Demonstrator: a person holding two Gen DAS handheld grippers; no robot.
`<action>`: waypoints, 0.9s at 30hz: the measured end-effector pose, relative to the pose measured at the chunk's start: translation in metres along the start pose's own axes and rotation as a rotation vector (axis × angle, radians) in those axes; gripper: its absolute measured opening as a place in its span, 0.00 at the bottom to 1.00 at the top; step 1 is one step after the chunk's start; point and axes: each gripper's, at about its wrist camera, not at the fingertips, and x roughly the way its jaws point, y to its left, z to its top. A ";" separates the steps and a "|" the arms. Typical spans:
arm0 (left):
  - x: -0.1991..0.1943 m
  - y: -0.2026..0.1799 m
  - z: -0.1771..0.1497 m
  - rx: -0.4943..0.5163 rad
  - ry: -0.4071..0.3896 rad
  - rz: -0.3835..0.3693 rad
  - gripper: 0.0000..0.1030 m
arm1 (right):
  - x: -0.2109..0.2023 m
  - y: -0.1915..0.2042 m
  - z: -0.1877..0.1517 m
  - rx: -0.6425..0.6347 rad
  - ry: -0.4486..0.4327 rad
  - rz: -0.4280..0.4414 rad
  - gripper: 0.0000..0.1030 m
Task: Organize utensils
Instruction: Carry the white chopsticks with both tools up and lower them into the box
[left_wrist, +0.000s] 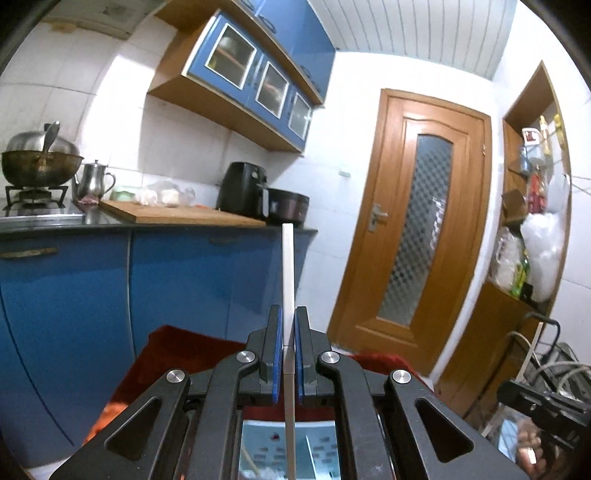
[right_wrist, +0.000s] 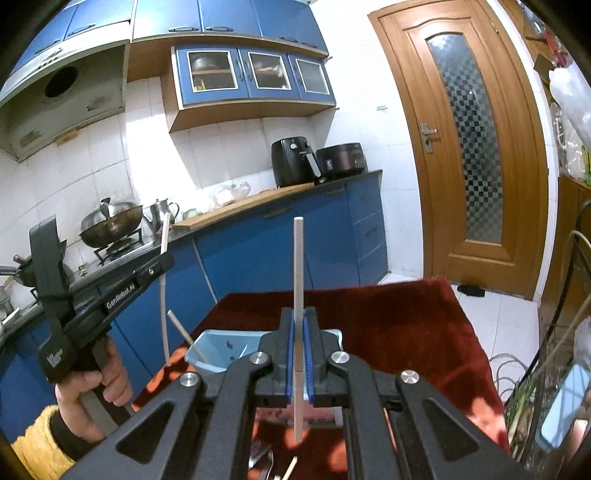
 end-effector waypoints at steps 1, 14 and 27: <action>0.004 0.001 -0.001 0.003 -0.010 0.007 0.06 | 0.003 0.001 0.002 -0.007 -0.006 -0.002 0.06; 0.039 0.003 -0.041 0.011 -0.049 -0.006 0.06 | 0.076 0.008 -0.008 -0.170 0.002 -0.077 0.06; 0.034 0.006 -0.052 0.043 -0.058 0.007 0.06 | 0.096 0.010 -0.030 -0.184 0.095 -0.017 0.06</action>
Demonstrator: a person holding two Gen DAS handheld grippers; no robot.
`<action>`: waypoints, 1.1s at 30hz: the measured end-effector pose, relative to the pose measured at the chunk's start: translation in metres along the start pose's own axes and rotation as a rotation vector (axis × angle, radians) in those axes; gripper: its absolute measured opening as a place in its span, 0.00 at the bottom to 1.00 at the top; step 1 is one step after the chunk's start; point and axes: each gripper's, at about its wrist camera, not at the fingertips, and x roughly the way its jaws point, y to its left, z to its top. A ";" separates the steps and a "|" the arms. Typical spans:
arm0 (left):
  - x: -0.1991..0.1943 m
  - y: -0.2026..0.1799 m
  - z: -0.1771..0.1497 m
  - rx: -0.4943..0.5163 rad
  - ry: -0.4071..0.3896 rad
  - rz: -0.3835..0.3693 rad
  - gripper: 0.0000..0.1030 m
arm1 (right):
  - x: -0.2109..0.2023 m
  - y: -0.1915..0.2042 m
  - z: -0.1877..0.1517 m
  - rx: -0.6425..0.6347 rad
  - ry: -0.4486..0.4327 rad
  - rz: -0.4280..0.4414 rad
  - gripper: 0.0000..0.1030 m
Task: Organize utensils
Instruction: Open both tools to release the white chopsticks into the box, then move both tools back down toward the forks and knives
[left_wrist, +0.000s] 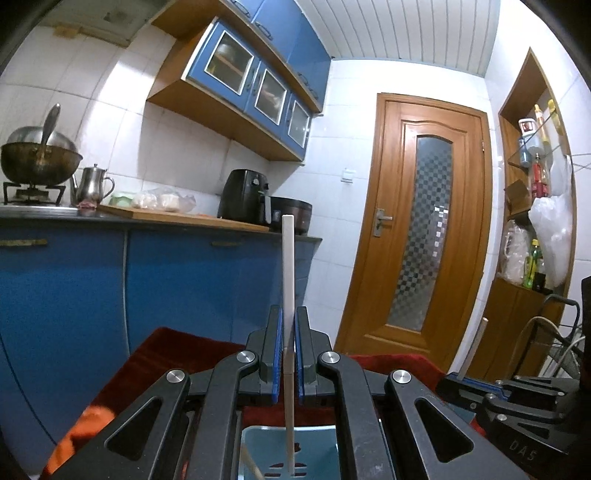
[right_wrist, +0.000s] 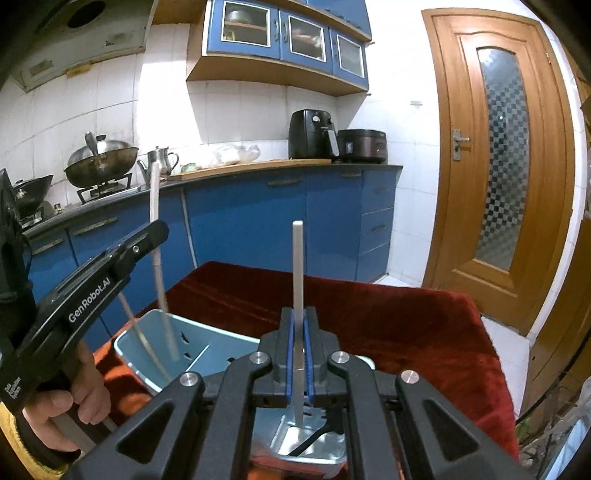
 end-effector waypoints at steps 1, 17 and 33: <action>-0.001 0.001 0.000 -0.004 0.004 -0.007 0.09 | -0.001 0.000 -0.001 0.010 0.005 0.010 0.06; -0.029 0.001 0.009 0.002 0.104 -0.091 0.21 | -0.047 0.007 0.018 0.069 -0.057 0.080 0.19; -0.092 0.007 0.024 0.027 0.212 -0.135 0.21 | -0.107 0.015 0.010 0.138 -0.020 0.093 0.19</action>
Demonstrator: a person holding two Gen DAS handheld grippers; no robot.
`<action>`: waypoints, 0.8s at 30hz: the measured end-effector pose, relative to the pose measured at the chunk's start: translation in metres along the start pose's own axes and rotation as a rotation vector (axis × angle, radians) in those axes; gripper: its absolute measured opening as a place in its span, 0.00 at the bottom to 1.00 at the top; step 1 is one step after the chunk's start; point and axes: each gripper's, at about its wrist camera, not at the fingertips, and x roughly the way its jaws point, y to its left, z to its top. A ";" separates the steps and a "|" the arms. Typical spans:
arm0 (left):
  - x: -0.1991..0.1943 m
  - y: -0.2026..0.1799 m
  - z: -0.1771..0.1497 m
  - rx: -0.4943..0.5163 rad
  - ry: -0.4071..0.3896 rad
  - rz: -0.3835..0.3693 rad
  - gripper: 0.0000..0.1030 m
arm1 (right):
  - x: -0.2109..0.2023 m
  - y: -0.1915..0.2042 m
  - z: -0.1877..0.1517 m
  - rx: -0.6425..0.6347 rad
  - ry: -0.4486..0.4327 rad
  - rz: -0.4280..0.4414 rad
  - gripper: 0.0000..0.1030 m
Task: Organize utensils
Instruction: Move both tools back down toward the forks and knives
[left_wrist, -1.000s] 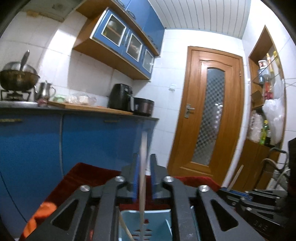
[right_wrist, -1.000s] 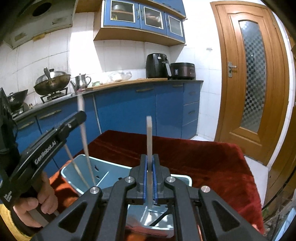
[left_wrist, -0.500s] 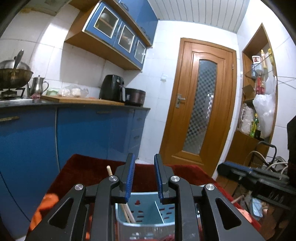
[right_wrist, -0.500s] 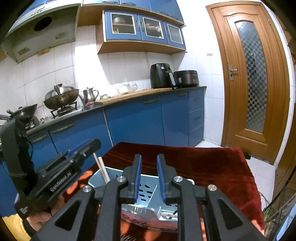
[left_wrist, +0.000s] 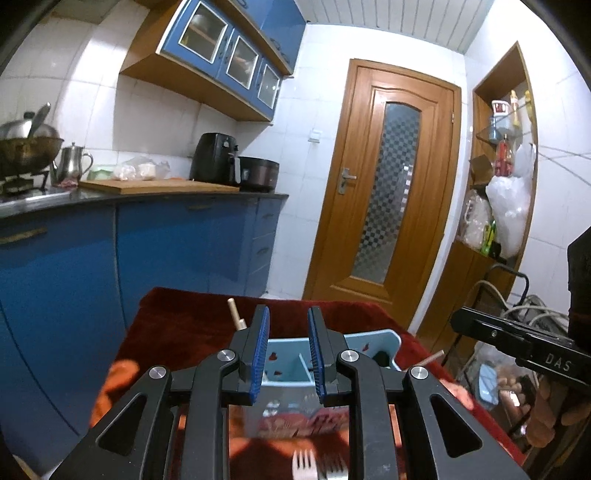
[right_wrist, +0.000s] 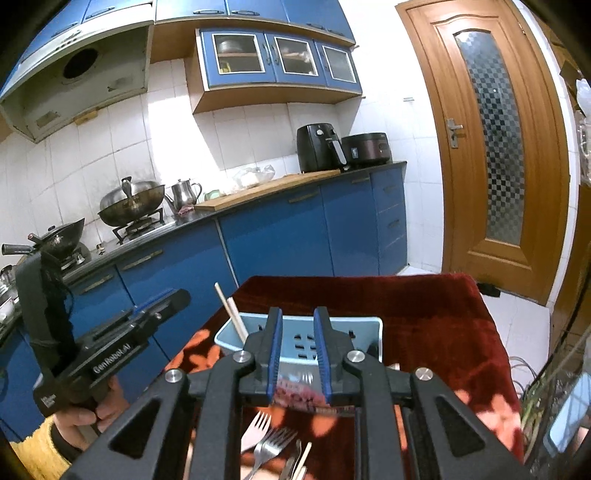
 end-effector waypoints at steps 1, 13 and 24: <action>-0.005 -0.001 0.000 0.003 0.009 0.004 0.21 | -0.004 0.001 -0.002 0.006 0.006 0.001 0.19; -0.043 0.006 -0.010 -0.018 0.101 0.081 0.21 | -0.043 0.008 -0.030 0.062 0.033 0.006 0.20; -0.040 0.007 -0.052 -0.013 0.295 0.097 0.21 | -0.058 0.003 -0.072 0.098 0.092 -0.029 0.21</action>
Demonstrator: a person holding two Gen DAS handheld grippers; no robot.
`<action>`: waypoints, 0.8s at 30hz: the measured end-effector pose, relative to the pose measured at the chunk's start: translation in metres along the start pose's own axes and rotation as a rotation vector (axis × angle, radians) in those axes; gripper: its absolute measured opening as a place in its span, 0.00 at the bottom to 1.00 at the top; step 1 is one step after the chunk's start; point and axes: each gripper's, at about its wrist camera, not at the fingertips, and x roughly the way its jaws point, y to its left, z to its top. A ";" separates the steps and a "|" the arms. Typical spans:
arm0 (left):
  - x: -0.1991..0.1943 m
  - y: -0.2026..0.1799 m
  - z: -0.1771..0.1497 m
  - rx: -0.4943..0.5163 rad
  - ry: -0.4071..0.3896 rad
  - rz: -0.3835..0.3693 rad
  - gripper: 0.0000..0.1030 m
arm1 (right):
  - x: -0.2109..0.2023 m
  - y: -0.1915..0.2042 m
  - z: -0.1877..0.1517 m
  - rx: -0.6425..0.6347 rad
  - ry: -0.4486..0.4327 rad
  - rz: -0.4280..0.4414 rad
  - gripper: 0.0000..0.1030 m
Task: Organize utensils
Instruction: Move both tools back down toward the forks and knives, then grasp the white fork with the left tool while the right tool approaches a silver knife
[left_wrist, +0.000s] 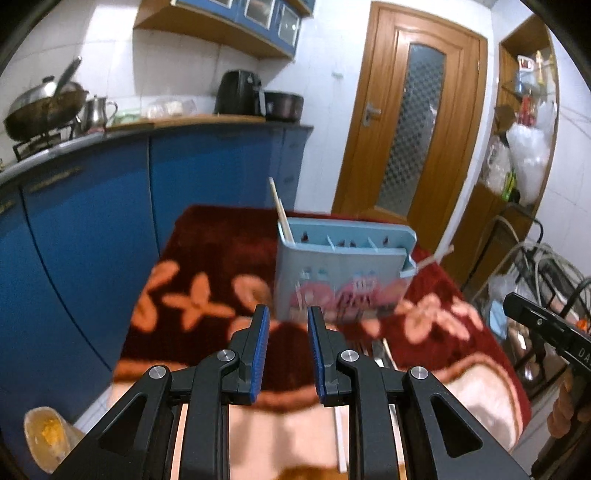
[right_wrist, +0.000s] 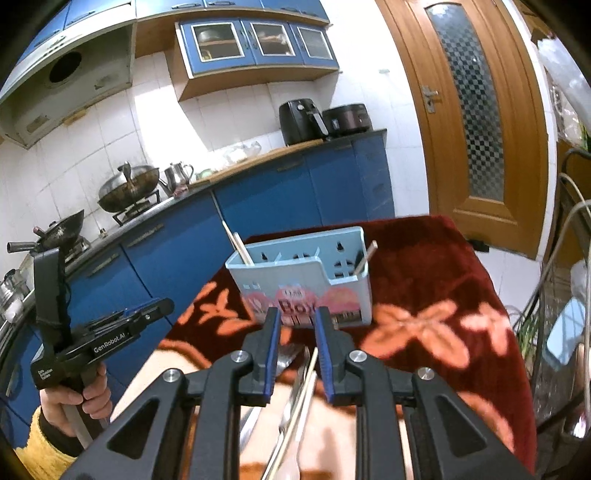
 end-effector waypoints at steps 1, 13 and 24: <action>0.002 -0.001 -0.002 0.002 0.015 -0.003 0.21 | 0.001 -0.001 -0.003 0.005 0.007 -0.002 0.21; 0.047 -0.023 -0.028 0.043 0.194 -0.033 0.21 | 0.013 -0.034 -0.039 0.090 0.074 -0.044 0.23; 0.078 -0.037 -0.043 0.073 0.329 -0.040 0.21 | 0.025 -0.053 -0.057 0.128 0.116 -0.064 0.23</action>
